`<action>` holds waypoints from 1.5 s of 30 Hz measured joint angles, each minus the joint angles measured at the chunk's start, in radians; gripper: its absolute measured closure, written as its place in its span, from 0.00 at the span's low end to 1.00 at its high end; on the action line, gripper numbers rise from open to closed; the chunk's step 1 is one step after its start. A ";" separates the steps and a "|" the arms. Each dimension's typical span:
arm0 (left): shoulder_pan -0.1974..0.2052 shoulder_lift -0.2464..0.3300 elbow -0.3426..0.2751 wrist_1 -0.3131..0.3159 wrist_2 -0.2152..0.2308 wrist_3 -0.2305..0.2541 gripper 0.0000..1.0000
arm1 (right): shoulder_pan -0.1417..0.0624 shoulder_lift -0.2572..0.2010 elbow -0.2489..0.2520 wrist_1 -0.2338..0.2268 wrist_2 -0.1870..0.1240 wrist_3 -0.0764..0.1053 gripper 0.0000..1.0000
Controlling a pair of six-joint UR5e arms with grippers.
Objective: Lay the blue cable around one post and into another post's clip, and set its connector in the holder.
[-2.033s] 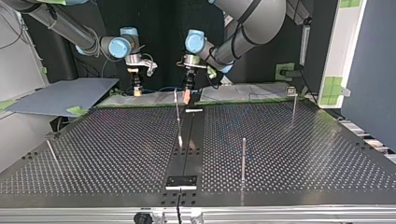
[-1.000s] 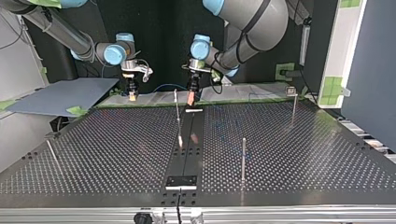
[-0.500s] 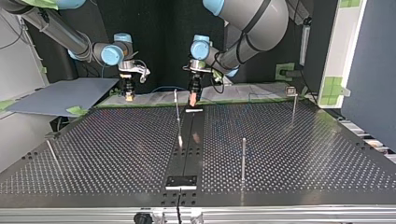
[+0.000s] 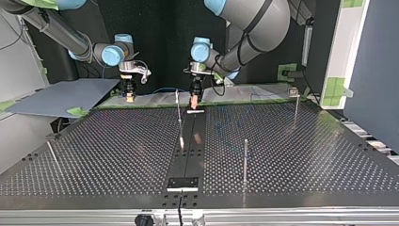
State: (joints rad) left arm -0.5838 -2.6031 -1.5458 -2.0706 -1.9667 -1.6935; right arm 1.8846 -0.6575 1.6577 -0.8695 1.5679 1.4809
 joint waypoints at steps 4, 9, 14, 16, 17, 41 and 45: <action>-0.002 0.000 0.005 -0.007 -0.016 0.018 0.99 | -0.004 0.000 0.000 -0.006 0.007 -0.001 1.00; -0.003 -0.002 0.007 -0.008 -0.026 0.028 0.99 | -0.010 0.000 0.000 -0.010 0.013 -0.006 1.00; -0.007 -0.021 0.017 -0.009 -0.042 0.025 0.99 | -0.017 0.000 0.000 -0.009 0.015 -0.008 1.00; -0.008 -0.024 0.024 -0.009 -0.043 0.018 0.99 | -0.020 0.000 0.000 -0.008 0.015 -0.008 1.00; -0.008 -0.025 0.027 -0.010 -0.043 0.016 0.99 | -0.020 0.001 0.000 -0.009 0.015 -0.008 1.00; -0.009 -0.028 0.066 -0.016 -0.064 0.049 0.99 | -0.052 0.001 0.000 -0.024 0.011 0.001 1.00; -0.009 -0.028 0.074 -0.021 -0.076 0.075 0.99 | -0.060 0.001 0.000 -0.029 0.015 0.002 1.00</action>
State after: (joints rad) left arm -0.5926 -2.6311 -1.4714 -2.0914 -2.0423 -1.6189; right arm 1.8246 -0.6566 1.6576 -0.8983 1.5827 1.4832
